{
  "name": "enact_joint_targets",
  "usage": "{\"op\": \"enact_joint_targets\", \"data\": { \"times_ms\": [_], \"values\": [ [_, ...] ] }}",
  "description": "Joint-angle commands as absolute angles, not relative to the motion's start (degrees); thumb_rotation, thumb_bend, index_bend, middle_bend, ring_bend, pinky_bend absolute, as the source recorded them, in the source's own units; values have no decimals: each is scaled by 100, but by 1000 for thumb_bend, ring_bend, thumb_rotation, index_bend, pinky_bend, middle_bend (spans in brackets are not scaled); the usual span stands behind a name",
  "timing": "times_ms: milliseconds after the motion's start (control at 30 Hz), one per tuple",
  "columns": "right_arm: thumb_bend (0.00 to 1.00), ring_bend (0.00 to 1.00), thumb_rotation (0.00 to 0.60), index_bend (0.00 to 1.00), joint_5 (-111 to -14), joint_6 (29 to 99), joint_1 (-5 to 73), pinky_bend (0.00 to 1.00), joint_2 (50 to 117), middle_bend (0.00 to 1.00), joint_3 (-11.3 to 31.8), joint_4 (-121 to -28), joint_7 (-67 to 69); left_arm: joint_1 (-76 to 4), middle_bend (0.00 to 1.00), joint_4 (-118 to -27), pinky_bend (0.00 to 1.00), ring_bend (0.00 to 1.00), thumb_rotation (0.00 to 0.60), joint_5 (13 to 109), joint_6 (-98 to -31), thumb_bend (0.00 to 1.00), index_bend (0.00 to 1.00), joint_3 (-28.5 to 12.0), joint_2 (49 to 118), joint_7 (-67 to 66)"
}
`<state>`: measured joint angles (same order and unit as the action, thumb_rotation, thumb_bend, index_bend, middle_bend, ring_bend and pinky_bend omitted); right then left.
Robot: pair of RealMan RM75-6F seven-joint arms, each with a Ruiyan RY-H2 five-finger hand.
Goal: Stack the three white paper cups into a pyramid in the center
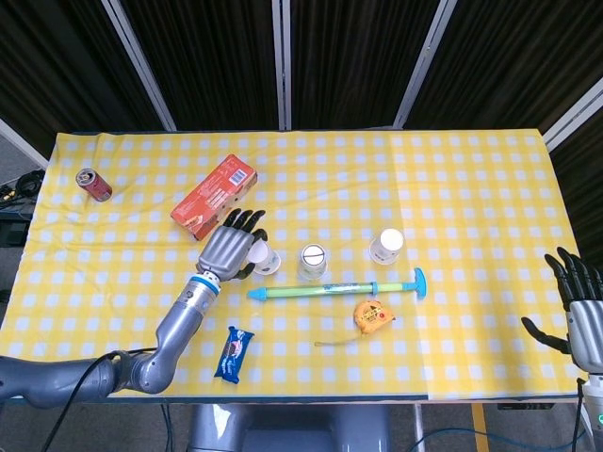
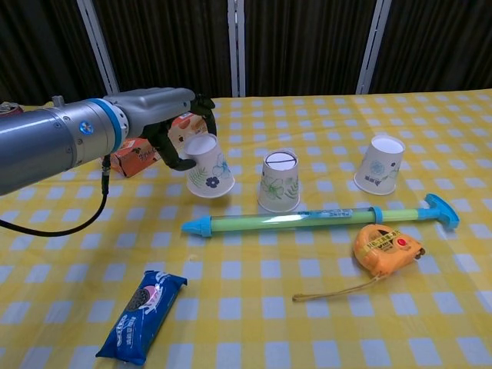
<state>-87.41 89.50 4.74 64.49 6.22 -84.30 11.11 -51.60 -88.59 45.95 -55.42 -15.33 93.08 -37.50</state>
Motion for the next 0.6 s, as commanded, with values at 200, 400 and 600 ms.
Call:
{"op": "enact_joint_targets", "data": {
  "times_ms": [200, 400, 600],
  "values": [
    [78, 0, 600, 25, -8755, 8889, 487, 0, 6466, 0, 591, -8413, 1142, -5420, 0, -8361, 0, 0, 600, 4523, -5378, 394, 334, -1469, 9731, -3653],
    [78, 0, 600, 25, -8745, 8836, 500, 0, 6506, 0, 571, -8407, 1084, -5483, 0, -8180, 0, 0, 600, 4686, -5374, 394, 341, -1464, 9890, -3394],
    [78, 0, 600, 25, -8741, 8806, 506, 0, 6518, 0, 557, -8431, 1014, -5506, 0, -8069, 0, 0, 600, 4730, -5396, 390, 311, -1388, 9968, -3354]
  ]
}}
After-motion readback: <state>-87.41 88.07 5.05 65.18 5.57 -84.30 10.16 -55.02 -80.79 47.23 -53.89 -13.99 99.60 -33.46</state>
